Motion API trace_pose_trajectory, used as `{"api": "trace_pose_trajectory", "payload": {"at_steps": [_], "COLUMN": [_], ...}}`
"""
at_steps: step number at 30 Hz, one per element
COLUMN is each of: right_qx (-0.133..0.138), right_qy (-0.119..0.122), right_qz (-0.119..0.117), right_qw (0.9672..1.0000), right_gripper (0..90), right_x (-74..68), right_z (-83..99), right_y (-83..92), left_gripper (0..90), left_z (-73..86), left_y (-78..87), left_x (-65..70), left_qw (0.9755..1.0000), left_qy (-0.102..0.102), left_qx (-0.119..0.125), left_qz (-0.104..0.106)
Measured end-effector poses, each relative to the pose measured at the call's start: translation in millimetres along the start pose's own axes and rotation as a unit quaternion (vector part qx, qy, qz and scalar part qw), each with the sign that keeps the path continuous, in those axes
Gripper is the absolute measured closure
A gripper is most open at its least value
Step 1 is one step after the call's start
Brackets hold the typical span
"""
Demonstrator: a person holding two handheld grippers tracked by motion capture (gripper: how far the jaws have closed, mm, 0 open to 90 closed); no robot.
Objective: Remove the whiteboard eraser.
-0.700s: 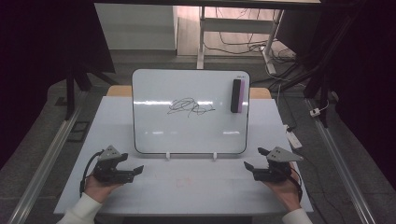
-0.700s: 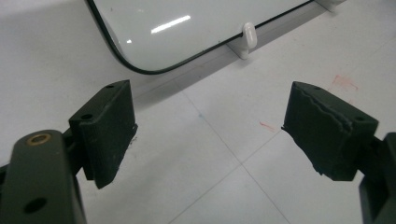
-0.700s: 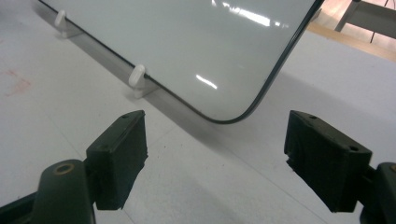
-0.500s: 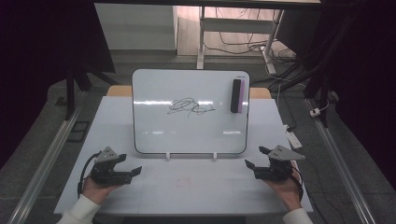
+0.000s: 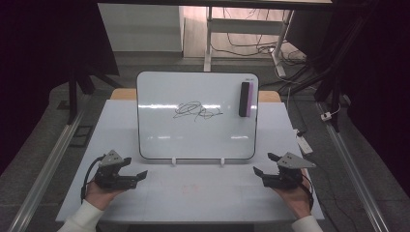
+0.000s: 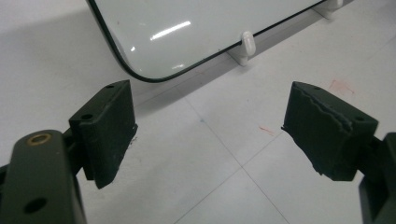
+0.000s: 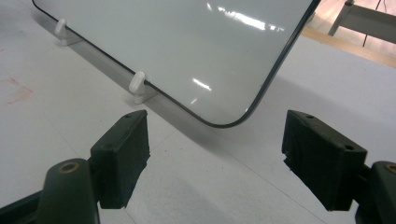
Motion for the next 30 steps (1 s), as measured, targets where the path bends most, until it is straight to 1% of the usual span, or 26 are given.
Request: {"api": "trace_pose_trajectory", "payload": {"at_steps": [3, 7, 11, 14, 18, 22, 24, 27, 29, 30], "right_qx": [0.001, 0.004, 0.015, 0.027, 0.046, 0.051, 0.055, 0.054, 0.054, 0.056], "right_qy": [-0.004, -0.004, -0.005, -0.002, -0.001, -0.001, -0.006, -0.014, -0.018, -0.020], "right_qz": [0.002, 0.012, 0.021, 0.026, 0.030, 0.042, 0.048, 0.060, 0.074, 0.077], "right_qw": [1.0000, 0.9999, 0.9997, 0.9993, 0.9985, 0.9978, 0.9973, 0.9966, 0.9956, 0.9953], "right_gripper": [22.7, 22.9, 23.3, 24.2, 25.6, 26.4, 27.0, 27.8, 28.2, 28.5], "right_x": [1.0, 1.6, 2.9, 3.5, 2.4, 5.7, 8.5, 12.4, 15.5, 16.6], "right_z": [-0.8, -5.3, -17.6, -34.3, -62.2, -88.2, -99.2, -113.0, -122.0, -124.9], "right_y": [-0.1, 1.5, 5.7, 6.6, 3.1, -8.8, -16.1, -26.6, -33.6, -35.7], "left_gripper": [17.9, 17.9, 17.9, 17.9, 17.8, 17.8, 17.8, 17.8, 17.8, 17.8], "left_z": [0.7, 1.1, 1.0, 1.5, 1.6, 1.8, 2.0, 3.3, 3.6, 3.7], "left_y": [-1.7, -2.4, -2.7, -3.1, -3.3, -3.8, -4.0, -4.3, -4.0, -3.8], "left_x": [-1.3, -1.5, -1.7, -0.8, -0.7, -2.0, -2.1, -2.4, -2.7, -2.9], "left_qw": [1.0000, 1.0000, 1.0000, 0.9999, 0.9999, 0.9999, 0.9999, 0.9999, 0.9999, 0.9999], "left_qy": [0.005, 0.005, 0.006, 0.004, 0.003, 0.005, 0.005, 0.004, 0.005, 0.005], "left_qx": [-0.003, -0.005, -0.006, -0.008, -0.009, -0.010, -0.010, -0.012, -0.011, -0.011], "left_qz": [-0.003, -0.001, -0.003, -0.005, -0.006, -0.006, -0.006, -0.005, -0.005, -0.005]}}
Point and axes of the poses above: each handheld gripper's, and its own axes: y roughly backward along the jaws, z roughly out of its underside, x roughly to its right, the point moved 6 cm from there along -y, roughly forward along the jaws, and after that the axes turned 5 degrees about x, right-handed, at the moved point
